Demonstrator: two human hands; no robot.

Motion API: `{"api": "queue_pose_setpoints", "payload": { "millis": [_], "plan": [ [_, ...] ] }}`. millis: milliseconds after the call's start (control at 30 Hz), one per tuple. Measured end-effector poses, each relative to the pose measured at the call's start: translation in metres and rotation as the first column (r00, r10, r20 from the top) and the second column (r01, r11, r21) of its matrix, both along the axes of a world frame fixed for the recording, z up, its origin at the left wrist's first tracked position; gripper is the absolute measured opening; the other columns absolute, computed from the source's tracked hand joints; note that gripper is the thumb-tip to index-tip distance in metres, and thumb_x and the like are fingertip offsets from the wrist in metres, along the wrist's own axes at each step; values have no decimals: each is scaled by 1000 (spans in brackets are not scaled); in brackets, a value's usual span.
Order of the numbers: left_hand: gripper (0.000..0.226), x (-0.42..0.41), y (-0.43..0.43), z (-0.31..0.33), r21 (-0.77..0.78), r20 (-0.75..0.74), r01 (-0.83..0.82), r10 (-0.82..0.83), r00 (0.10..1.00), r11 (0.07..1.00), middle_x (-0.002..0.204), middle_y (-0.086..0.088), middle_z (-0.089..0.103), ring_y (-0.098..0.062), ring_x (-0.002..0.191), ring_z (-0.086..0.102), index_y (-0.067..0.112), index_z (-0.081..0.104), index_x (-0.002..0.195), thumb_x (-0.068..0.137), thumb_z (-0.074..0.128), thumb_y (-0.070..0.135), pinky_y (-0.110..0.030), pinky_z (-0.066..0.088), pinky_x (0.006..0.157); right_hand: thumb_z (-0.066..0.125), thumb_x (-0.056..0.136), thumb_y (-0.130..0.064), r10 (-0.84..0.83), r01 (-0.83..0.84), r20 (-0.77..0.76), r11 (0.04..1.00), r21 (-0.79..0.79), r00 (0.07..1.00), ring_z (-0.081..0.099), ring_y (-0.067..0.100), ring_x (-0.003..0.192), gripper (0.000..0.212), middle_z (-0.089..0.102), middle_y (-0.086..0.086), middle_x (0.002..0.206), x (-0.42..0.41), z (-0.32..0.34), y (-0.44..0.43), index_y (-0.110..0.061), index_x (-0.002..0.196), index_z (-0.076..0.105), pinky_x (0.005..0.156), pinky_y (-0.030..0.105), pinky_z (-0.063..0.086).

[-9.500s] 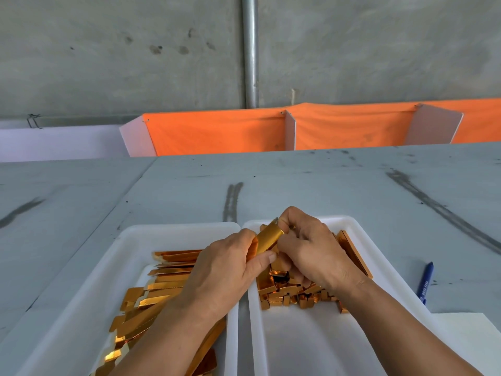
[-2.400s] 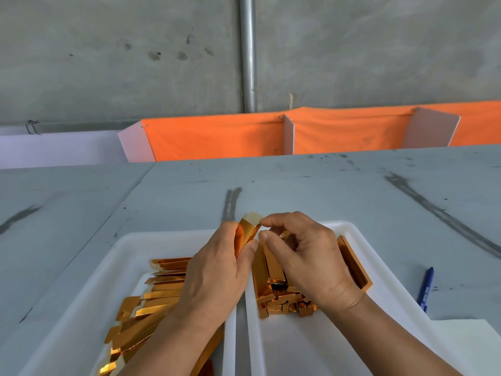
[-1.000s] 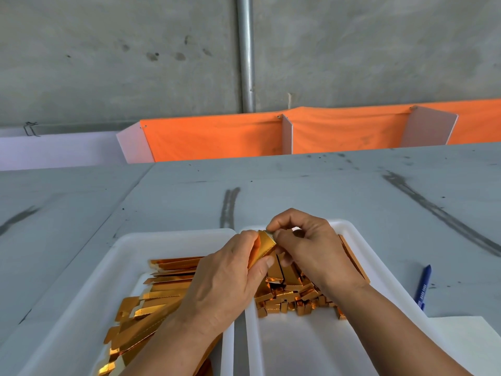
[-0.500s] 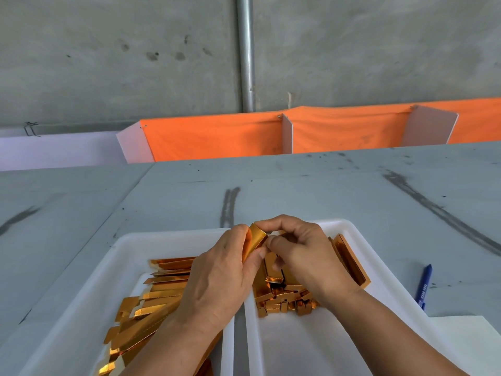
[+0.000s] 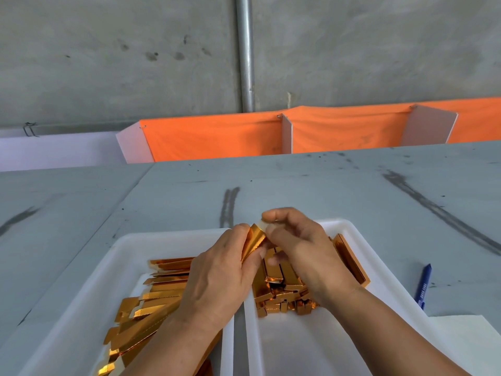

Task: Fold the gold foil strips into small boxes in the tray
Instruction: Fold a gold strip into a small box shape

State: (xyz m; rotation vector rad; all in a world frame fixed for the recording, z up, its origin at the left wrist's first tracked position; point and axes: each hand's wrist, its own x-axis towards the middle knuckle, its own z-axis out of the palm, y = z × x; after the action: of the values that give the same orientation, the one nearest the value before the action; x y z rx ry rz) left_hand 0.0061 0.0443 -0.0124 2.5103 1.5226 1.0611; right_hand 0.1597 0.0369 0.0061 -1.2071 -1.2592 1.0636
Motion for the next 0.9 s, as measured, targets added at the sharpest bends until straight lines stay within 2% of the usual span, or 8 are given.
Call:
{"api": "queue_pose_setpoints", "payload": {
  "millis": [67,133,233,367,567,733,900],
  "plan": [
    [51,0,-1,0,4,22,13,-13,1000,1000,76,18,43,-1,64,50,30,45,112,83,26,68,-9,33,53,52,101,-24,-62,60,-98,998,-28,993,72,21,74,16,73,-2,74,3,2,3,-29,106,67,74,37,60],
    [50,0,-2,1,11,19,27,-27,999,1000,74,21,42,0,64,51,31,44,112,84,26,68,-8,33,51,47,103,-22,-108,84,-238,991,-109,965,72,18,69,21,70,-4,67,6,4,6,-21,106,68,61,28,58],
    [46,2,-4,2,15,0,58,-58,998,998,74,24,38,2,62,49,28,46,115,88,31,63,-7,31,50,48,103,-19,-84,-9,-412,976,-218,908,67,15,59,27,67,6,69,8,5,6,-6,99,71,46,23,53],
    [49,1,-5,3,8,3,92,-92,996,996,78,20,40,1,63,49,26,48,118,89,31,62,-8,33,52,58,98,-21,28,-151,-476,963,-223,879,60,13,53,33,65,9,68,7,4,4,-10,73,76,45,21,51],
    [57,2,-5,3,5,3,101,-101,995,995,87,16,48,-4,67,52,24,49,121,86,30,64,-6,35,55,66,91,-16,119,-187,-419,975,-123,900,55,16,55,12,59,10,66,7,3,4,-7,83,69,49,20,51],
    [56,3,-5,1,-2,6,110,-110,994,994,90,15,51,-5,72,56,24,48,122,86,32,64,-5,39,59,70,89,-13,88,-114,-289,991,-74,953,54,14,49,6,61,13,67,4,0,2,-10,84,70,51,22,49],
    [53,4,-5,0,-1,21,124,-124,992,992,86,18,49,-2,68,54,26,49,118,87,32,65,-7,40,55,69,87,-7,71,-101,-293,991,-87,953,51,13,46,8,59,9,63,5,1,3,-11,80,70,47,21,45]
  ]
}}
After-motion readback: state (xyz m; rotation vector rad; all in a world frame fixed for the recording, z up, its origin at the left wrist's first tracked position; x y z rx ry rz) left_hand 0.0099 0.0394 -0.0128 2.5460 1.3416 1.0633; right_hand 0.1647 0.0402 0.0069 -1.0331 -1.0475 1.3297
